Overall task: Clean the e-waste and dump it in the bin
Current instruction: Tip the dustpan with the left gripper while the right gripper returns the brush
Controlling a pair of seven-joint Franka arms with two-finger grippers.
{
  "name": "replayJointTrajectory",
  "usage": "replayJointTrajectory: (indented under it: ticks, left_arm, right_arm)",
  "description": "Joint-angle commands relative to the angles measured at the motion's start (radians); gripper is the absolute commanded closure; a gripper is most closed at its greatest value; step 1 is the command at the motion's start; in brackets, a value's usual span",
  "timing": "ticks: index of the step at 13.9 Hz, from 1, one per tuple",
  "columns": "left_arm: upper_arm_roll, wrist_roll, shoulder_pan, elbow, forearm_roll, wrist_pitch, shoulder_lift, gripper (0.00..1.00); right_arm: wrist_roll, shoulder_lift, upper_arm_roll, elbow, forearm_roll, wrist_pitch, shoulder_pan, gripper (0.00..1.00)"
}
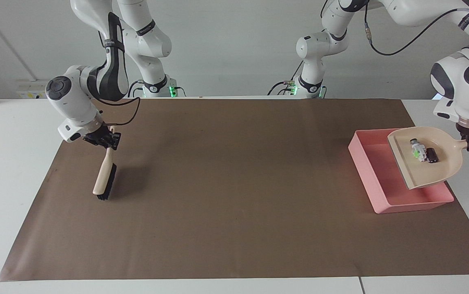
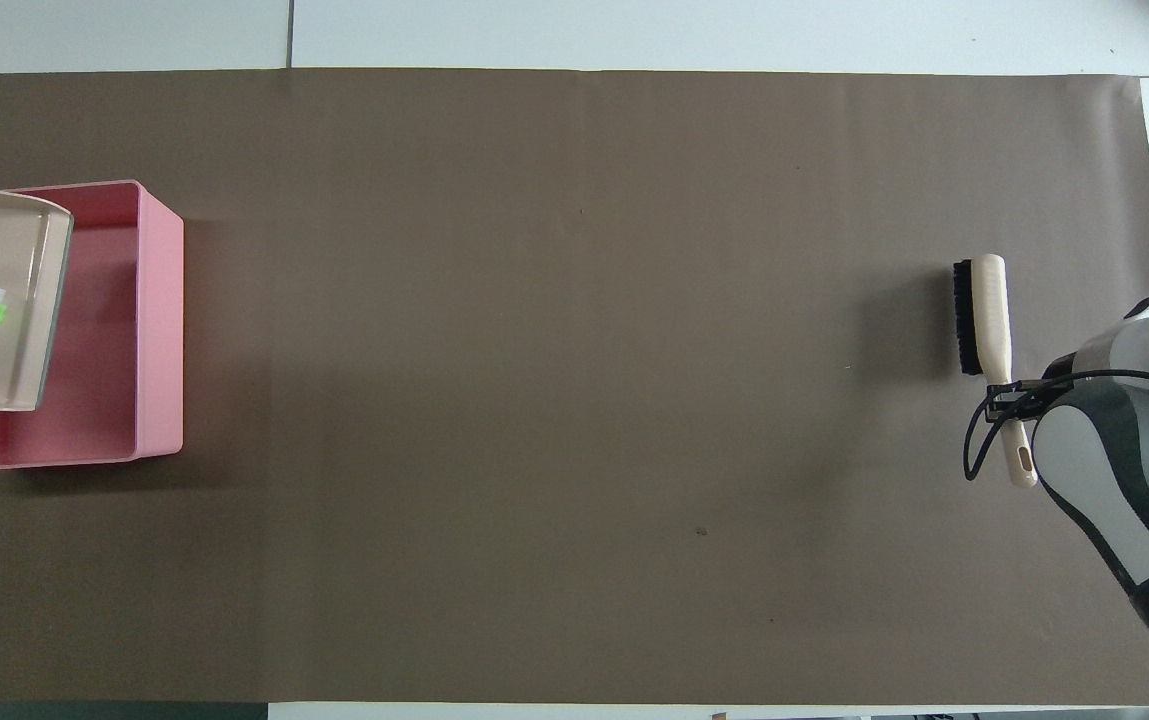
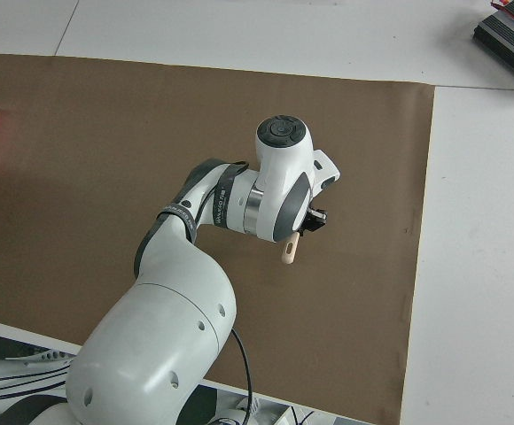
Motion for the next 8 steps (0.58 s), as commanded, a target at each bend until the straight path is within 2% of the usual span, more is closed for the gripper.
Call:
replayJointTrajectory:
  ticks: [1, 4, 8]
  left_arm:
    - [0.008, -0.08, -0.064, -0.062, 0.126, -0.006, -0.021, 1.0]
    - [0.008, -0.173, -0.077, -0.134, 0.232, -0.01, -0.053, 1.0]
    - [0.008, -0.203, -0.155, -0.089, 0.347, -0.166, -0.045, 1.0]
  right_arm:
    - [-0.042, -0.044, 0.008, -0.059, -0.023, 0.045, -0.014, 1.0]
    - [-0.046, -0.05, 0.008, -0.076, -0.027, 0.049, -0.012, 0.99]
    - [-0.089, -0.058, 0.008, -0.096, -0.032, 0.076, -0.019, 0.98]
